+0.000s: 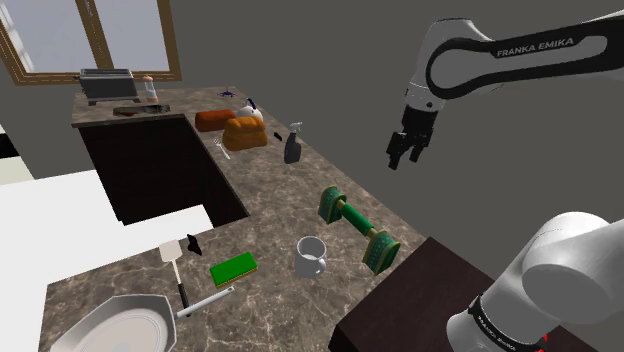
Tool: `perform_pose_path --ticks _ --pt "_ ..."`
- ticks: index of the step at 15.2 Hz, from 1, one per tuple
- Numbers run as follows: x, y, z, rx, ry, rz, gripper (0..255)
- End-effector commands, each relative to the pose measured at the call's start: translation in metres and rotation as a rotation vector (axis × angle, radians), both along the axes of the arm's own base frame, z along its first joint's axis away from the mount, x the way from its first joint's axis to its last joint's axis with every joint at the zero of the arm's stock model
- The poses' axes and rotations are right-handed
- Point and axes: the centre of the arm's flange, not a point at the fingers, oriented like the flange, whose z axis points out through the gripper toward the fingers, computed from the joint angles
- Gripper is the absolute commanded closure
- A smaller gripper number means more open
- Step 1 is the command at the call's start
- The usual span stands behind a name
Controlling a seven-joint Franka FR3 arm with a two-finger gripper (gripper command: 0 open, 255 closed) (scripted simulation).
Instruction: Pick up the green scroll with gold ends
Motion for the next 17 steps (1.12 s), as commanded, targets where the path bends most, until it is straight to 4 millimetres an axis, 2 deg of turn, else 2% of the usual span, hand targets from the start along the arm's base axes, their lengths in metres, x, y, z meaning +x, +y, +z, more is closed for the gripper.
perform_pose_path --ticks 1,17 --pt "0.015 -0.003 -0.028 0.001 0.006 -0.001 0" --pt "0.097 -0.035 -0.224 0.007 0.061 -0.009 0"
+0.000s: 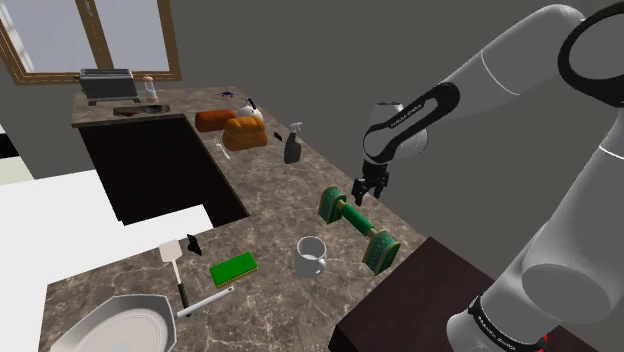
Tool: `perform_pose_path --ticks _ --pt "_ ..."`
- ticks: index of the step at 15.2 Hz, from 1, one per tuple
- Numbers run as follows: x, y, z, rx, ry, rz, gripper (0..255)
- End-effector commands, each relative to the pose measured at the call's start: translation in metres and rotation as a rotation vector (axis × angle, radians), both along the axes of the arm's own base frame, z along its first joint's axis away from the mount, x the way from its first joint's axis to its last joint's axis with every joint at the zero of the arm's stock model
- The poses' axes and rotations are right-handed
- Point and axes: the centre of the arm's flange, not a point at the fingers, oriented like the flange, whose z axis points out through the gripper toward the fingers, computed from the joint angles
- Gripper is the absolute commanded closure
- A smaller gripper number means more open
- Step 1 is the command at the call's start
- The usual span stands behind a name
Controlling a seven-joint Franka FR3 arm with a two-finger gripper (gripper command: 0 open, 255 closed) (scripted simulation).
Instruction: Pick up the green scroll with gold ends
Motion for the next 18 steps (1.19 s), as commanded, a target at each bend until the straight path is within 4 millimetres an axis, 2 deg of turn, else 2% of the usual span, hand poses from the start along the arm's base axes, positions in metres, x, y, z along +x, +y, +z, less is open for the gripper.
perform_pose_path --ticks 1,6,13,15,16,18 --pt "0.007 -0.003 -0.026 0.0 0.006 -0.001 0" --pt "0.029 -0.013 -0.085 0.002 0.023 -0.004 0" --pt "0.029 -0.013 -0.122 0.002 0.023 -0.004 0" --pt "0.029 -0.013 -0.125 0.002 0.023 -0.004 0" --pt "0.029 -0.013 -0.126 0.002 0.023 -0.004 255" --pt "0.028 -0.013 -0.126 0.002 0.023 -0.004 255"
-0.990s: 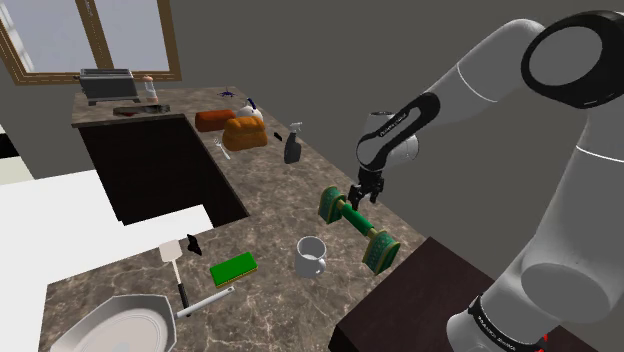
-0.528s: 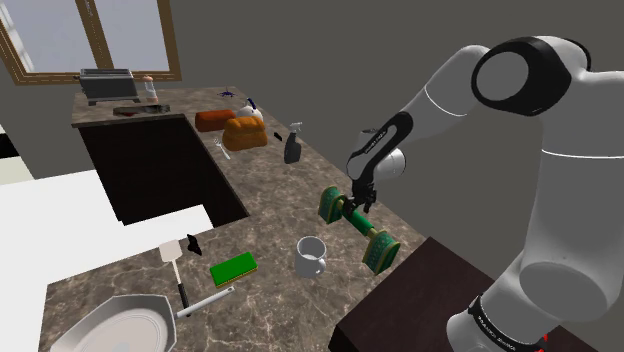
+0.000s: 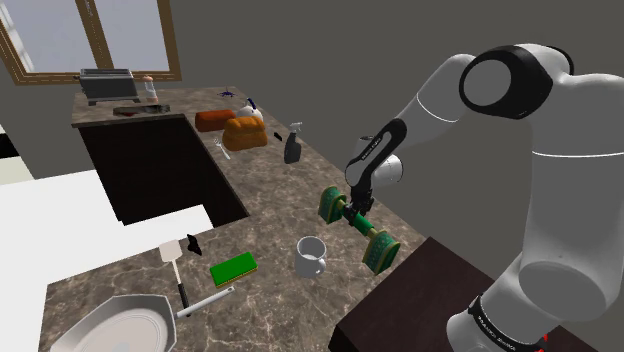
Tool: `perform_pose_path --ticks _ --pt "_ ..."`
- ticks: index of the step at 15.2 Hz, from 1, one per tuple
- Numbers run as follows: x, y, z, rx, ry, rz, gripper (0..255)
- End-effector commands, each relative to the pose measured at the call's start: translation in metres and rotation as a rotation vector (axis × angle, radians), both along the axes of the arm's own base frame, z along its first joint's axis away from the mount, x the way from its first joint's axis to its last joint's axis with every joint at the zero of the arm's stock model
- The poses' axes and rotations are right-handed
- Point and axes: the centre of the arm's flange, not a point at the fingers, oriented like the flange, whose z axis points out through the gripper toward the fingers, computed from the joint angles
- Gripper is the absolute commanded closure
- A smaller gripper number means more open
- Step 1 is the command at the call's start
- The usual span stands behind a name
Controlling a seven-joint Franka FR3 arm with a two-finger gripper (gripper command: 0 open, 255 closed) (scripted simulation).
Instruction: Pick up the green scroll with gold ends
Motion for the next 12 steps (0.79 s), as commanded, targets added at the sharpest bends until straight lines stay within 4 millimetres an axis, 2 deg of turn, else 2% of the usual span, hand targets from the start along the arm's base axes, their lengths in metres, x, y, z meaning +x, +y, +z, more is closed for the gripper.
perform_pose_path --ticks 1,7,12 --pt "0.0 -0.001 -0.001 0.0 0.0 -0.001 255" --pt "0.0 0.0 0.0 0.0 0.0 -0.001 255" --pt "0.001 0.0 0.026 0.0 0.0 -0.001 255"
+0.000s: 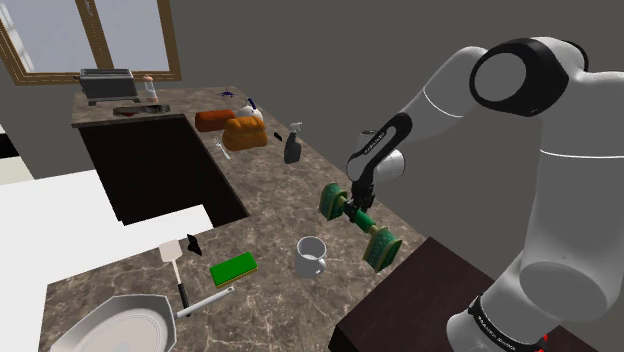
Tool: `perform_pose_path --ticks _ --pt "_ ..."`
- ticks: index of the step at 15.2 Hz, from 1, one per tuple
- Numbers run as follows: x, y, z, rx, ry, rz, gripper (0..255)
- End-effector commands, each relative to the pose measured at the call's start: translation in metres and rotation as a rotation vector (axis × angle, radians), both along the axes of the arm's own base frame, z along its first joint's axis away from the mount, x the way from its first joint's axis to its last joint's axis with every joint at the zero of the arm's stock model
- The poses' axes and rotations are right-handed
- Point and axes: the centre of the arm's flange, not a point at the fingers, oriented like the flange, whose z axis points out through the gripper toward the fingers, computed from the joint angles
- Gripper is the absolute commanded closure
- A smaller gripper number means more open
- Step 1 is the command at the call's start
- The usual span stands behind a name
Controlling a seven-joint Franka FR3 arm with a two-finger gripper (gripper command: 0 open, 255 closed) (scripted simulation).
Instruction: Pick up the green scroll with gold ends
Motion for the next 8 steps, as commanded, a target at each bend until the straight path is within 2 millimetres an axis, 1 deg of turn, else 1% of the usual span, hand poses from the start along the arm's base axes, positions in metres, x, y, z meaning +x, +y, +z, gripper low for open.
perform_pose_path --ticks 1,8 --pt "0.001 -0.002 0.011 0.0 -0.002 0.0 255" --pt "0.001 -0.002 0.048 0.0 -0.002 0.0 255"
